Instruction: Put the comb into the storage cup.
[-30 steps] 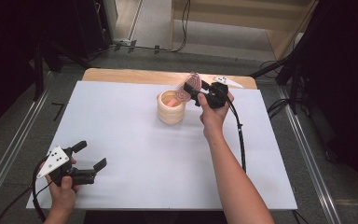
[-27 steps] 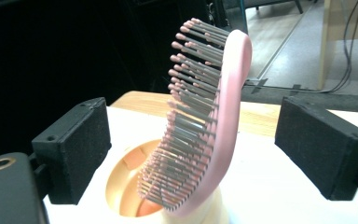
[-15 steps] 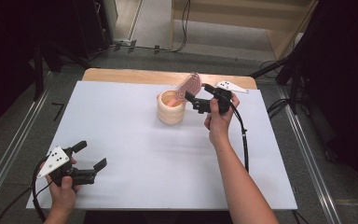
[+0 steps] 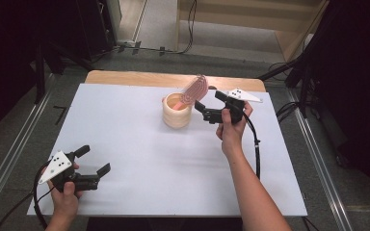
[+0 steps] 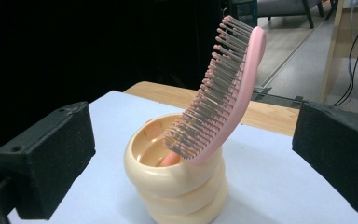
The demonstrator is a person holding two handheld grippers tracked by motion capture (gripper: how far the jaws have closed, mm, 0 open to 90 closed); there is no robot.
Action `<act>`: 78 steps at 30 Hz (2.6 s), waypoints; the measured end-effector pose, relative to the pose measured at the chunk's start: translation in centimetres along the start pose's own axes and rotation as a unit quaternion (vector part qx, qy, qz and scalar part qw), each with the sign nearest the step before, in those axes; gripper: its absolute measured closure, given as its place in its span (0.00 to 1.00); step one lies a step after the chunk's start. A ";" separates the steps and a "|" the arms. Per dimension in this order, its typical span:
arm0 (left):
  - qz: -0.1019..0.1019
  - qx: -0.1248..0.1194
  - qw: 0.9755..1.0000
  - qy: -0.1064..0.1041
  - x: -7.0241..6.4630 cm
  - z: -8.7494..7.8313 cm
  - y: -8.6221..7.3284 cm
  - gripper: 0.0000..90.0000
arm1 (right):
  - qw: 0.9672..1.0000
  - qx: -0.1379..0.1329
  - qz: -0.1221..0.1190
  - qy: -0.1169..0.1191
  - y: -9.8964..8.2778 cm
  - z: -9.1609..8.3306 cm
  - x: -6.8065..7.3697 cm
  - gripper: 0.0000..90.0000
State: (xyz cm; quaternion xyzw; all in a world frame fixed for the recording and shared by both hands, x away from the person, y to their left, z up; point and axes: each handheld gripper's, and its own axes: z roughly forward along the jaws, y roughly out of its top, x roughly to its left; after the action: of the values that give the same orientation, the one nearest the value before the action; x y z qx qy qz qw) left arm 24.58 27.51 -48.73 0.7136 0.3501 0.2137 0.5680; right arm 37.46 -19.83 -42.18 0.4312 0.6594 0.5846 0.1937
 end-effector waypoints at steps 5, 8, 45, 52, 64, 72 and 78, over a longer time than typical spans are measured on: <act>0.000 0.000 1.000 0.000 0.0 0.0 0.0 0.00 | 1.000 0.006 -0.011 0.000 -0.5 -0.8 0.2 0.00; 0.000 0.000 1.000 -0.001 0.0 0.0 0.0 0.00 | 1.000 0.007 -0.016 -0.001 -0.7 -1.4 0.2 0.00; 0.003 0.001 1.000 0.002 -0.1 0.1 0.0 0.00 | 0.999 0.026 -0.038 -0.009 -5.1 -6.8 0.9 0.00; 0.004 0.001 1.000 0.002 -0.2 0.1 0.0 0.00 | 0.999 0.028 -0.040 -0.009 -5.8 -7.7 1.0 0.00; 0.006 0.003 1.000 0.002 -0.1 0.1 0.0 0.00 | 0.999 0.027 -0.041 -0.011 -6.8 -9.8 0.7 0.00; 0.006 0.003 1.000 0.003 -0.2 0.1 0.0 0.00 | 0.999 0.024 -0.040 -0.018 -7.8 -11.4 0.1 0.00; 0.006 0.004 1.000 0.004 -0.2 0.1 0.0 0.00 | 0.999 0.023 -0.035 -0.022 -8.6 -12.6 -0.4 0.00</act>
State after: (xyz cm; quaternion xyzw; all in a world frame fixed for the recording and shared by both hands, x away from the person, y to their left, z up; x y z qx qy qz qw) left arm 24.52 27.33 -48.76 0.7171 0.3489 0.2190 0.5622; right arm 25.18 -27.22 -47.30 0.4249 0.6831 0.5522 0.2188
